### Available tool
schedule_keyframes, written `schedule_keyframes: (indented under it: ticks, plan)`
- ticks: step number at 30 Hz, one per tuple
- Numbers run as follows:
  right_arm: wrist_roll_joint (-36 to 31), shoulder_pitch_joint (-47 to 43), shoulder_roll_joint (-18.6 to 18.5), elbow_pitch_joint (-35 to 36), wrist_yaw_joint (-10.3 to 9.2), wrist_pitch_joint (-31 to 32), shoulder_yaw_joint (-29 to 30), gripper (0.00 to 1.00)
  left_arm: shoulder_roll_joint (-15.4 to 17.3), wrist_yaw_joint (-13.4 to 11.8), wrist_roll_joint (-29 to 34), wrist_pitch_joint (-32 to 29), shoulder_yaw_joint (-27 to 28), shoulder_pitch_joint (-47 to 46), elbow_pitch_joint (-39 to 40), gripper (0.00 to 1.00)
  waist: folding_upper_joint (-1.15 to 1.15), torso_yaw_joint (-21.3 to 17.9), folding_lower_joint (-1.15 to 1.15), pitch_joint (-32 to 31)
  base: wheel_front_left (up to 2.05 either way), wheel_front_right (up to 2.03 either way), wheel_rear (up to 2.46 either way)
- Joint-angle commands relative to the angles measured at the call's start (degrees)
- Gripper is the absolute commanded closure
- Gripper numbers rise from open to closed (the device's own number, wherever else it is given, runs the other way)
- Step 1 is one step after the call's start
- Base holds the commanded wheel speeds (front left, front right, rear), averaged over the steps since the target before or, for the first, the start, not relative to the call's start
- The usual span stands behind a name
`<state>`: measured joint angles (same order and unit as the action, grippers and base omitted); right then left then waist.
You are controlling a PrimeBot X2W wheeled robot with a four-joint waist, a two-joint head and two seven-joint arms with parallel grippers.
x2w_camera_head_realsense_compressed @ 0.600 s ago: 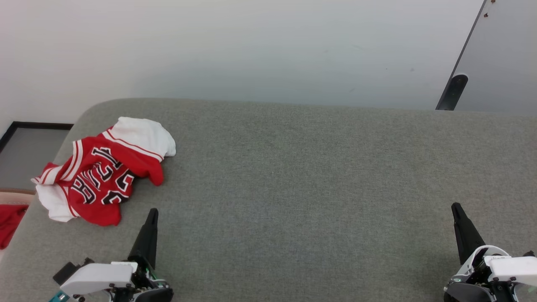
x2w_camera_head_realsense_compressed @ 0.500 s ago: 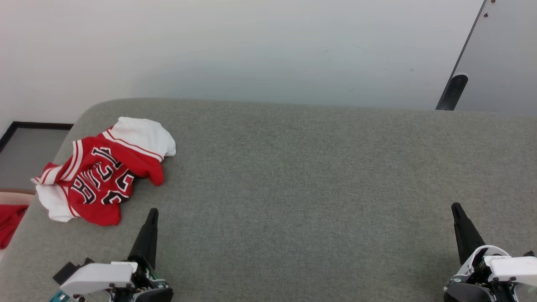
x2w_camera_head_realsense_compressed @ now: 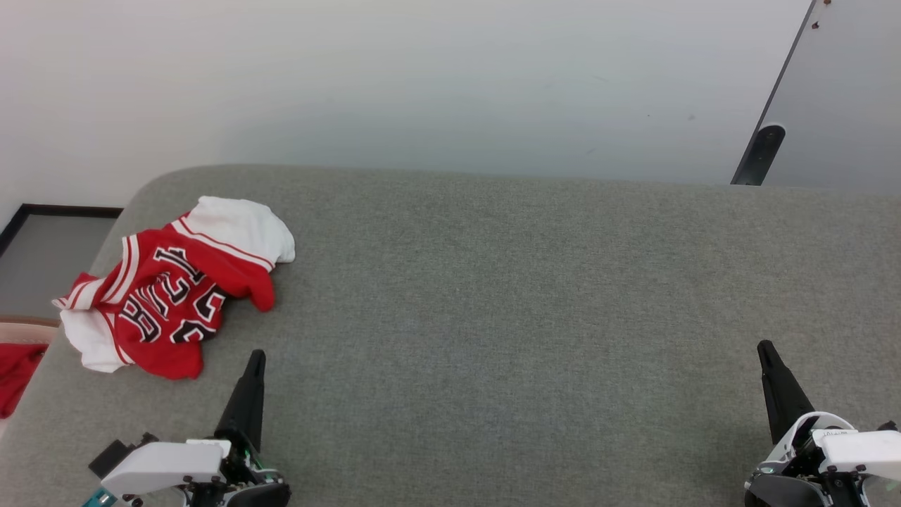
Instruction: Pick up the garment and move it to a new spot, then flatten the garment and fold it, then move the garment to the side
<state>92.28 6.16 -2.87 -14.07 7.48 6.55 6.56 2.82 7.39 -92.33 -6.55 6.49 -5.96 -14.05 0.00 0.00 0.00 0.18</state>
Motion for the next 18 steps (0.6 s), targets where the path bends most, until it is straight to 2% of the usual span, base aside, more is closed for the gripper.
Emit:
schedule_keyframes:
  ticks: [1, 18]
  plan:
    - [0.3, 0.1, 0.1, 0.1, 0.02, 0.0, -0.1, 1.00, 0.0, 0.2, -0.2, -0.1, 0.1, -0.6, -0.1, 1.00, 0.00, 0.0, 0.00, 0.0, 0.00, 0.00, 0.00]
    - [0.3, 0.1, 0.1, 0.1, 0.02, 0.0, -0.1, 1.00, 0.0, 0.2, -0.2, -0.1, 0.1, -0.6, -0.1, 1.00, 0.00, 0.0, 0.00, 0.0, 0.00, 0.00, 0.00]
